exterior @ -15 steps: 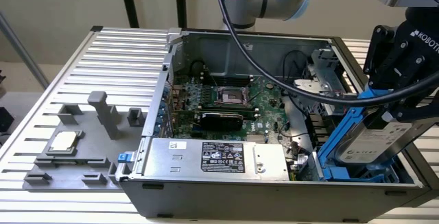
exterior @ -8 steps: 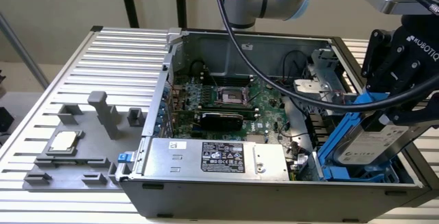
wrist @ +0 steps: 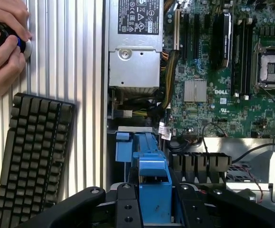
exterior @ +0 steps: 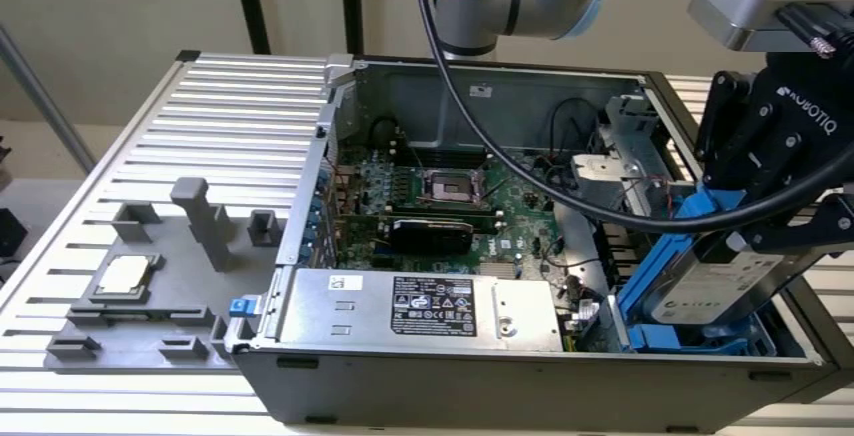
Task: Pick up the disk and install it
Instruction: 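Insert the disk into the insertion slot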
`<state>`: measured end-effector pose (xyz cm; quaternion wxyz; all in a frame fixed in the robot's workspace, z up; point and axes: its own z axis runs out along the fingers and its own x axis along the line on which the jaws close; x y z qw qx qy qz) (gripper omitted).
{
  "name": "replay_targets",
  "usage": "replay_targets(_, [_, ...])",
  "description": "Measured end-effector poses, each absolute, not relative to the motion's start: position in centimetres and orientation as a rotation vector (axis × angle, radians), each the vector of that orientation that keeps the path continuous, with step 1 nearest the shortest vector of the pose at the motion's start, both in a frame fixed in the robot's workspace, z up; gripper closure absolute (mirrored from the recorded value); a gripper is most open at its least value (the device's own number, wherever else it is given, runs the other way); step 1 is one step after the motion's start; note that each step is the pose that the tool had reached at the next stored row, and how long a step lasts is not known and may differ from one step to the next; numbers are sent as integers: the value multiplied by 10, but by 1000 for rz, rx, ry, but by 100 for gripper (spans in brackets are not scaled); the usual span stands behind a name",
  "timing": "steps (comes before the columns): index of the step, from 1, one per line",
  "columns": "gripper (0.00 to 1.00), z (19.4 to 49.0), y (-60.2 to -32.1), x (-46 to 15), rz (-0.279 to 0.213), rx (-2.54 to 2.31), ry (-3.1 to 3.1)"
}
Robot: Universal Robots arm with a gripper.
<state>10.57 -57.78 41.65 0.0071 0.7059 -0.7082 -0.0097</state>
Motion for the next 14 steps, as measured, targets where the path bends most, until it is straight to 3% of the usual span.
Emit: replay_targets(14, [67,397,-576,106,-34,2209,-2217])
